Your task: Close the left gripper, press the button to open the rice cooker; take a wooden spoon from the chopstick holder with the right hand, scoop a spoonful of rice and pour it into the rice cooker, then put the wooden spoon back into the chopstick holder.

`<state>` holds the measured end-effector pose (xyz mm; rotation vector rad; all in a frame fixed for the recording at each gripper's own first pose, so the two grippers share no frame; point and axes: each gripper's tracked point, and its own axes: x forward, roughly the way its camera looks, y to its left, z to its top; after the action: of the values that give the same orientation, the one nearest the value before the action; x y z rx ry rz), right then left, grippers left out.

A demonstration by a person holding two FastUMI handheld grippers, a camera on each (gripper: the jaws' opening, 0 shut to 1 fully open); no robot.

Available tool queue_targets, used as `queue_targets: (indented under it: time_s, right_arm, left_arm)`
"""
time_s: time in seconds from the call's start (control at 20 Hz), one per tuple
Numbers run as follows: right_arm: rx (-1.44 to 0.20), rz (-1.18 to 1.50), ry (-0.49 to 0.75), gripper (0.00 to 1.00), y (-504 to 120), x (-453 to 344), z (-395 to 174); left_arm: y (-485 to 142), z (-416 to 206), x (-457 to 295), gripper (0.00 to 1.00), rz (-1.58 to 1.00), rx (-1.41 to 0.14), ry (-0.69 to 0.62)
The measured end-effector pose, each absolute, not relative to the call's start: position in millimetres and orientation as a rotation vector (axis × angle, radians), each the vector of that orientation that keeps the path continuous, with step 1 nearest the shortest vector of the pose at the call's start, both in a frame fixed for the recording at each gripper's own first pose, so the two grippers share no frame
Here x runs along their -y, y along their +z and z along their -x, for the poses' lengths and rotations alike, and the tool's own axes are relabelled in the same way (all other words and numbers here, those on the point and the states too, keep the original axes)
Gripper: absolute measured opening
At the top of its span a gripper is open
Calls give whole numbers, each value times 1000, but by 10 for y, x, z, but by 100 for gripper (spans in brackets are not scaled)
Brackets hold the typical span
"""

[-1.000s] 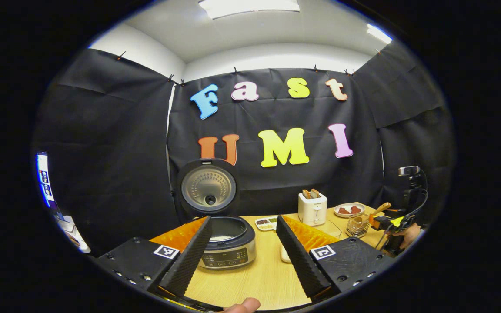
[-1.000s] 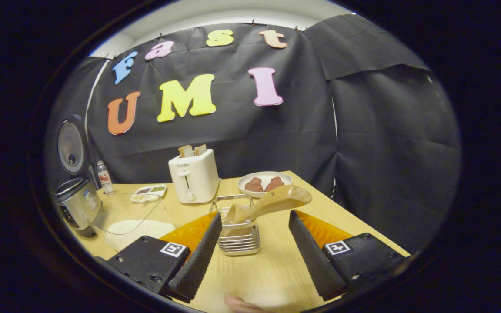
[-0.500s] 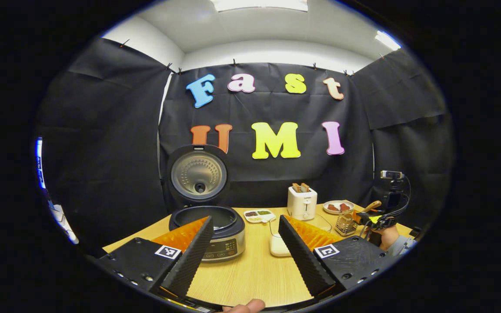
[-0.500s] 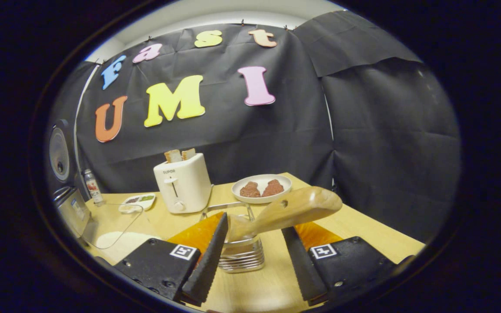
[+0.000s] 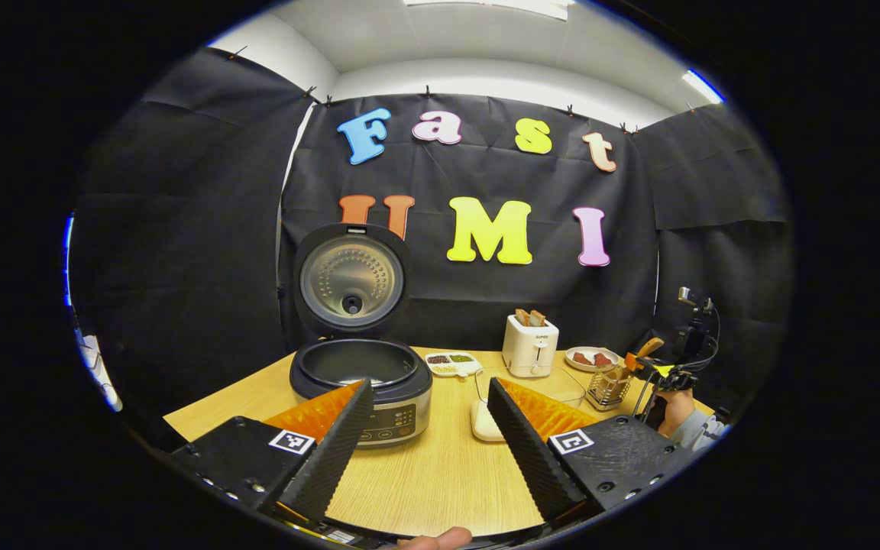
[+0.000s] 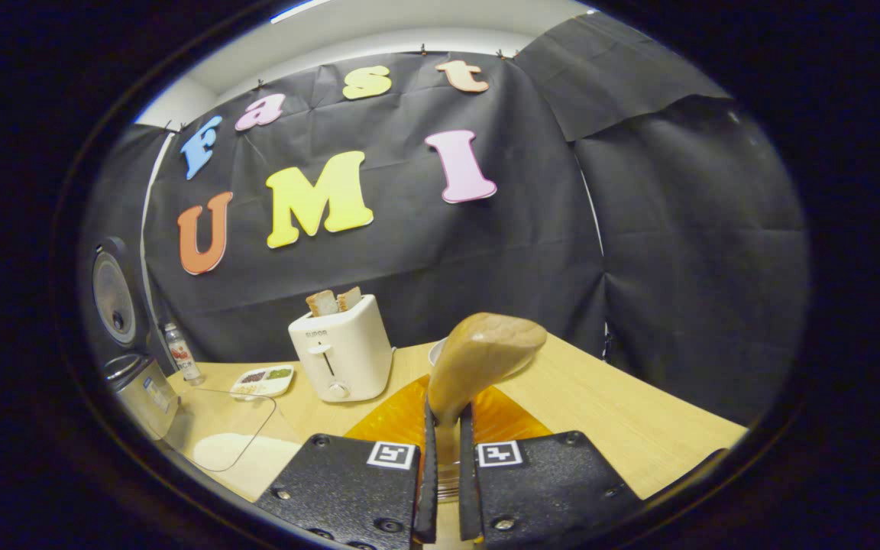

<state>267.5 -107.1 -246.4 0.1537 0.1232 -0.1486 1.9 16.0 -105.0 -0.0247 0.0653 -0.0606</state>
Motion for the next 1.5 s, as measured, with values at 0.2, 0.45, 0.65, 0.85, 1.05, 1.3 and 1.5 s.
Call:
queue_targets:
  time_s: [0.2, 0.45, 0.65, 0.85, 1.05, 1.3, 1.5]
  right_arm:
    - [-85, -77, -124, 11, -2080, 958, -2631]
    - [-63, -18, -78, 10, -1580, 709, -2501]
    - [-84, -27, 8, 9, -1305, 322, -2374]
    - [-97, -24, 87, 9, -1161, -134, -2295]
    - [-114, -29, 156, 9, -1220, -601, -2331]
    - [-216, 5, 228, 10, -1794, -1136, -2529]
    - [-328, 35, 203, 10, -2381, -1235, -2715]
  left_arm:
    - [-1076, -46, -289, 96, 25, -70, -43]
    - [-1063, -113, -354, 94, 32, -71, -54]
    - [-1111, -170, -482, 95, 43, -77, -40]
    - [-1206, -165, -595, 94, 61, -102, -22]
    - [-1189, -168, -690, 94, 67, -105, -5]
    - [-1085, -97, -776, 94, 54, -68, 6]
    - [-1052, -66, -780, 95, 64, -66, -7]
